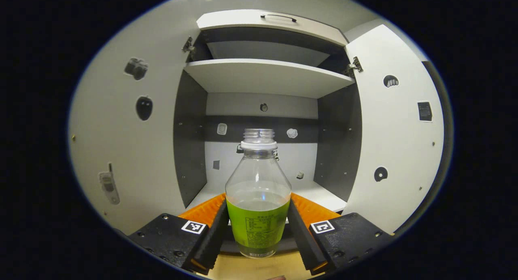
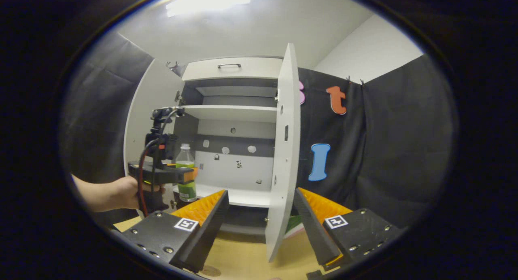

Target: Grasp the bottle in the cabinet with the left hand and place it on the coaster, then close the right door with the right hand and the left door with the left hand.

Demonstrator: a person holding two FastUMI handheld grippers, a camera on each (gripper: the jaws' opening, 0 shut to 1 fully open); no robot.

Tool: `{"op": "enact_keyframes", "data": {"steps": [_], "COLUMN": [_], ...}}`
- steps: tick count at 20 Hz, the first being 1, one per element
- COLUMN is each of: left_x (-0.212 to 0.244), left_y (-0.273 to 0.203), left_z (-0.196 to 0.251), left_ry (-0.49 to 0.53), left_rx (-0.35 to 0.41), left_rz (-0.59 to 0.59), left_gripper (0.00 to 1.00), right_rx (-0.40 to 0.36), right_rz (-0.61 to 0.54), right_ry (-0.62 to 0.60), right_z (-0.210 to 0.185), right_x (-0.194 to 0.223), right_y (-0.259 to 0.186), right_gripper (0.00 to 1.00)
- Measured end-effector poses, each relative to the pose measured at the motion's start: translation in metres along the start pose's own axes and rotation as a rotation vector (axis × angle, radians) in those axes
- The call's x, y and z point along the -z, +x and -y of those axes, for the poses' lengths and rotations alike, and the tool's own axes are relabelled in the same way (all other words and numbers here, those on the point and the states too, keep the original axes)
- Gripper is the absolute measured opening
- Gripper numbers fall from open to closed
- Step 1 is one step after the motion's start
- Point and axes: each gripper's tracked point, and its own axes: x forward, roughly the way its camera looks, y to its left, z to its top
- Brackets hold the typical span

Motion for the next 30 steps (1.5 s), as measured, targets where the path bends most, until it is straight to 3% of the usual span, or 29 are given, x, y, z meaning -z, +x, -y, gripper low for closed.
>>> {"op": "enact_keyframes", "data": {"steps": [7, 11, 12, 19, 25, 30], "left_x": [0.054, 0.097, 0.112, 0.188, 0.255, 0.297], "left_y": [-0.075, -0.105, -0.110, -0.134, -0.167, -0.183], "left_z": [0.002, 0.027, 0.033, 0.086, 0.124, 0.129], "left_ry": [-0.019, -0.018, -0.012, 0.041, 0.102, 0.110], "left_rx": [-0.036, 0.013, 0.029, 0.226, 0.469, 0.559], "left_rz": [-0.073, -0.103, -0.128, -0.168, -0.202, -0.210], "left_gripper": [0.80, 0.82, 0.78, 0.80, 0.81, 0.80], "right_rx": [-0.039, -0.043, -0.028, 0.035, 0.135, 0.160], "right_rz": [-0.040, -0.059, -0.060, -0.057, -0.085, -0.093], "right_ry": [0.026, 0.033, 0.036, 0.053, 0.032, 0.080], "right_z": [0.004, -0.003, -0.002, -0.012, -0.003, -0.004], "right_x": [0.021, 0.033, 0.033, 0.031, 0.042, 0.057], "right_y": [-0.052, -0.067, -0.068, -0.038, -0.024, -0.021], "right_gripper": [0.98, 0.98, 0.98, 0.98, 0.98, 0.98]}}
